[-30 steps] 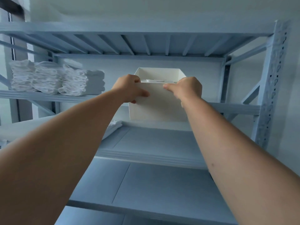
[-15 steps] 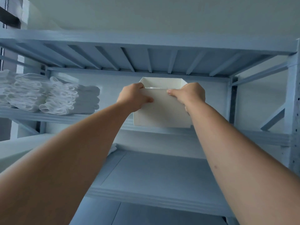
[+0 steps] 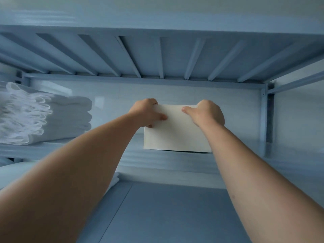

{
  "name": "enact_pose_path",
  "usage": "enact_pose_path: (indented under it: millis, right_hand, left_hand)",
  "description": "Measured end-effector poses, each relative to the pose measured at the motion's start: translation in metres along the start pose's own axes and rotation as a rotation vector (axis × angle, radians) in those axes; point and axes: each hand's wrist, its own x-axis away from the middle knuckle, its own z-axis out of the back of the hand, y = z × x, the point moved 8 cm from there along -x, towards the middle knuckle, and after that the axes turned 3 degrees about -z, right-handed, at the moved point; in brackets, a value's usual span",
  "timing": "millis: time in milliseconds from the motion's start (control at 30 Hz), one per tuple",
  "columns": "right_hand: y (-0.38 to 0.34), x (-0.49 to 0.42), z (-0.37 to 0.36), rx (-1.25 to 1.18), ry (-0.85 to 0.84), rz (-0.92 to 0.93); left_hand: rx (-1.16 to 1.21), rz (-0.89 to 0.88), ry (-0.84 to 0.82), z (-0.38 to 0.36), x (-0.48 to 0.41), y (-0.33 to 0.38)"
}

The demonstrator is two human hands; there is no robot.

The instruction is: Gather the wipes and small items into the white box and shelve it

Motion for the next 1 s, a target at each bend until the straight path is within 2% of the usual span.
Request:
enact_pose_path:
  millis: [100, 200, 267, 433, 667, 1000]
  right_hand:
    - [0.012, -0.015, -0.03, -0.042, 0.009, 0.021]
    - [0.022, -0.022, -0.054, -0.034, 0.055, 0.09]
    - [0.023, -0.031, -0.063, -0.038, 0.053, 0.109]
    - [0.03, -0.052, -0.076, -0.047, -0.017, 0.112]
    - [0.036, -0.053, -0.085, -0.047, 0.022, 0.114]
    - [0.043, -0.027, -0.085, 0.078, -0.015, 0.063]
  left_hand:
    - [-0.103, -0.007, 0.02, -0.014, -0.014, -0.014]
    - [-0.386, -0.044, 0.159, -0.027, -0.021, -0.024]
    - [-0.454, -0.043, 0.244, -0.037, -0.021, -0.029]
    - [-0.464, -0.042, 0.299, -0.057, -0.023, -0.029]
    - [-0.47, -0.05, 0.341, -0.065, -0.018, -0.031]
    - [-0.494, 0.043, 0.26, -0.068, 0.005, -0.031]
